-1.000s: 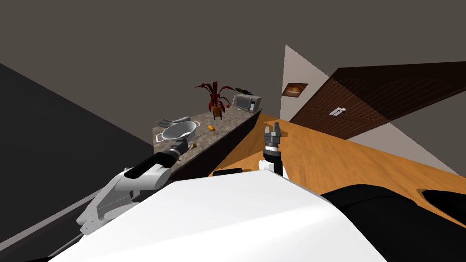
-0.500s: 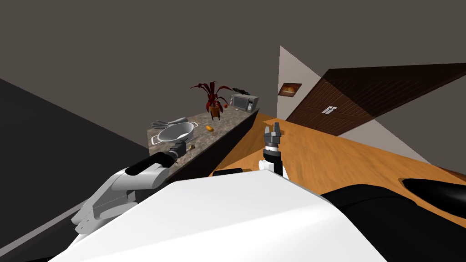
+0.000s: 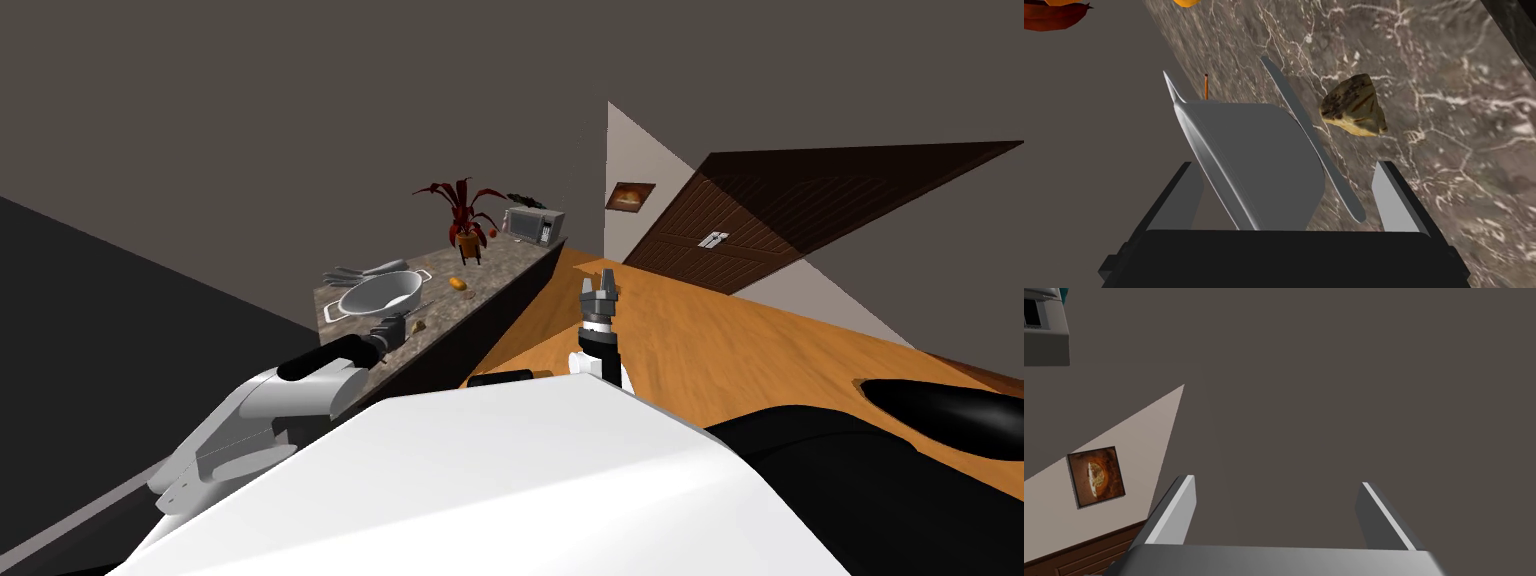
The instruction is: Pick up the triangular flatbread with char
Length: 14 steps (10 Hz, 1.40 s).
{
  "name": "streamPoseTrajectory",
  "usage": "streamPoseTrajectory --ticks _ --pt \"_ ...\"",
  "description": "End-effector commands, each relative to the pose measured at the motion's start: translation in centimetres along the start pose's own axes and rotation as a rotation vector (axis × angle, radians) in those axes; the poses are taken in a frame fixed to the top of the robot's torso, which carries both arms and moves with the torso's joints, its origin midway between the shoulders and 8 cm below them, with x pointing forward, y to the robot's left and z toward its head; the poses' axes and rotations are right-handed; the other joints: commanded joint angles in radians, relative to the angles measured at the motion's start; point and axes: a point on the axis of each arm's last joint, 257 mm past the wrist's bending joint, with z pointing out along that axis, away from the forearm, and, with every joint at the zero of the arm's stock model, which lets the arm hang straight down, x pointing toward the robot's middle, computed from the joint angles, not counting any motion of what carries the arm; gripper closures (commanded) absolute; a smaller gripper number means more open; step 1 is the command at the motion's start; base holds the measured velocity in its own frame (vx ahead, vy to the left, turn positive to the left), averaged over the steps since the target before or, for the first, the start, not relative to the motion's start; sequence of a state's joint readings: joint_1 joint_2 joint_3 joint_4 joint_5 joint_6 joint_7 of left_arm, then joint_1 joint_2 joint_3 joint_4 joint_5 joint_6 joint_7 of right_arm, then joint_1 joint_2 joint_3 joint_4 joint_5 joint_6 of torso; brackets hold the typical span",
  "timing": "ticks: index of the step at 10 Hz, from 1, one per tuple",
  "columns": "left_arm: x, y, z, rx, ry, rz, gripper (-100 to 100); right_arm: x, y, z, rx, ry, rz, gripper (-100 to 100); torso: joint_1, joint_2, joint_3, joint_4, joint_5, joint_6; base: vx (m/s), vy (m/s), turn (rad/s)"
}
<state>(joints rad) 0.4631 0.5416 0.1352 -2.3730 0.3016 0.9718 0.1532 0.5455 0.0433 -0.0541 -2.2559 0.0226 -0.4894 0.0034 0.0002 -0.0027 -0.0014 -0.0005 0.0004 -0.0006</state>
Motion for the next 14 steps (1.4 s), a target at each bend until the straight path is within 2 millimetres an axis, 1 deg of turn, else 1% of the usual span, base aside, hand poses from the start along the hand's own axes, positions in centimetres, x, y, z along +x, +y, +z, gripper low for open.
streamPoseTrajectory --ticks 1,2,3,4,5,7,8,10,11,14 --pt "-0.5 0.7 0.0 -0.033 -0.007 -0.001 -100 0.0 0.0 0.0 0.000 0.000 0.000 0 0.000 0.000 0.000 0.000 0.000 0.000 0.010 0.001 -0.057" --pt "-1.1 1.8 0.1 -0.076 -0.018 -0.003 -100 0.0 0.0 0.0 0.000 0.000 0.000 0 0.000 0.000 0.000 0.000 0.000 0.000 0.013 -0.001 -0.103" --pt "-1.2 2.0 0.1 -0.086 -0.020 -0.003 -100 0.0 0.0 0.0 0.000 0.000 0.000 0 0.000 0.000 0.000 0.000 0.000 0.000 0.011 0.002 -0.047" --pt "-1.8 3.0 0.1 -0.126 -0.030 -0.006 -100 0.0 0.0 0.0 0.000 0.000 0.000 0 0.000 0.000 0.000 0.000 0.000 0.000 0.018 0.003 -0.079" --pt "-1.9 3.3 0.1 -0.136 -0.032 -0.006 -100 0.0 0.0 0.0 0.000 0.000 0.000 0 0.000 -0.001 0.000 0.000 0.000 0.000 0.015 0.004 -0.041" --pt "-3.1 5.3 -0.1 -0.215 -0.051 -0.012 -100 0.0 0.0 0.0 0.000 0.000 0.000 0 0.000 -0.001 0.000 0.000 0.000 0.000 0.025 0.001 -0.108" --pt "-3.1 5.7 -0.2 -0.231 -0.053 -0.012 -100 0.0 0.0 0.0 0.000 0.000 0.000 0 0.000 -0.001 -0.001 0.000 0.000 0.000 0.025 0.008 -0.047" --pt "-4.1 7.5 -0.4 -0.303 -0.070 -0.019 -100 0.0 0.0 0.0 0.000 0.000 0.000 0 0.000 -0.001 -0.001 0.000 0.000 0.000 0.031 0.000 -0.098" --pt "-4.2 7.8 -0.5 -0.314 -0.071 -0.019 -100 0.0 0.0 0.0 0.000 0.000 0.000 0 0.000 -0.002 -0.001 0.000 0.000 0.000 0.031 0.003 -0.031" --pt "-5.2 10.1 -1.2 -0.411 -0.089 -0.028 -100 0.0 0.0 0.0 0.000 0.000 0.000 0 0.000 -0.002 -0.001 0.000 0.000 0.000 0.041 0.002 -0.090"
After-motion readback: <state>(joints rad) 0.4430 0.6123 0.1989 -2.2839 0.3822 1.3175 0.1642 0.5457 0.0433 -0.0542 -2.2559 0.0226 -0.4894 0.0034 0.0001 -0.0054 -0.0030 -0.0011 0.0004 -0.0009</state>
